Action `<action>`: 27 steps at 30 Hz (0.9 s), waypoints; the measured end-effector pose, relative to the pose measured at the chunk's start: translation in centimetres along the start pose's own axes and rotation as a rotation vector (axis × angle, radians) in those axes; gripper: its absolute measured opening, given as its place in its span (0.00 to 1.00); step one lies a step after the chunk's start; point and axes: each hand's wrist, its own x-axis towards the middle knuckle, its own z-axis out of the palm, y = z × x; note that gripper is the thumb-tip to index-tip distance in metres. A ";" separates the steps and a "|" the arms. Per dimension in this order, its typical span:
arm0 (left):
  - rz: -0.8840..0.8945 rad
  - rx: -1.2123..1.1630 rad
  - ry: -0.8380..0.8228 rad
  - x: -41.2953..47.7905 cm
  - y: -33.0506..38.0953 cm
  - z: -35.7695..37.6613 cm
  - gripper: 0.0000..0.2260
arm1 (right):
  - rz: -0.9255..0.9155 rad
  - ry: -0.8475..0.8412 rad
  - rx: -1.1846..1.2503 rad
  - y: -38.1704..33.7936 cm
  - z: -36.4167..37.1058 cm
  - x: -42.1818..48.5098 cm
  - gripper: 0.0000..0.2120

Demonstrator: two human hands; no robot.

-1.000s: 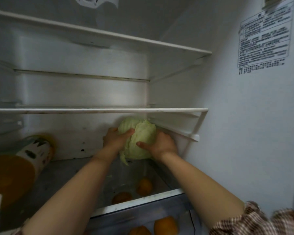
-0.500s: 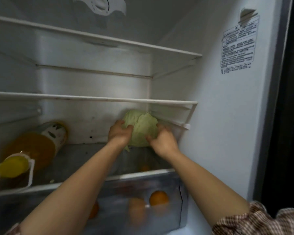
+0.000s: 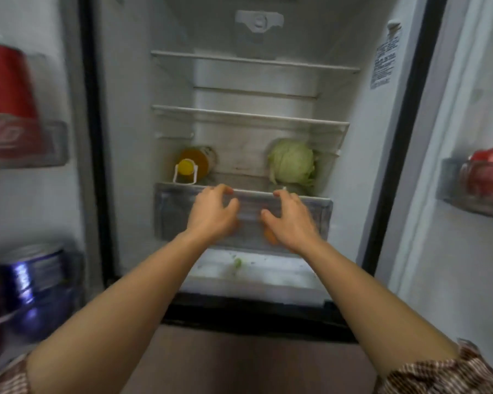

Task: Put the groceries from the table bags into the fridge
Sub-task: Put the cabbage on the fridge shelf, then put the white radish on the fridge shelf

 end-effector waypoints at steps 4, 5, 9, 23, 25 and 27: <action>-0.015 0.162 0.014 -8.8 -0.8 -6.2 0.13 | -0.081 -0.102 0.044 -4.3 0.1 -7.0 0.25; -0.019 0.197 0.020 -10.7 -0.9 -8.1 0.13 | -0.110 -0.124 0.057 -5.7 0.0 -8.3 0.25; -0.047 0.364 0.112 -18.3 -2.3 -17.4 0.12 | -0.273 -0.195 0.128 -13.8 0.4 -13.5 0.25; -0.515 0.753 0.294 -43.5 -14.4 -49.6 0.16 | -0.698 -0.432 0.319 -46.6 10.6 -36.3 0.24; -0.610 0.783 0.297 -48.2 -16.6 -54.6 0.16 | -0.726 -0.497 0.323 -51.8 12.4 -40.7 0.24; -0.697 0.813 0.294 -53.0 -18.5 -59.4 0.16 | -0.770 -0.560 0.316 -56.9 14.0 -45.2 0.25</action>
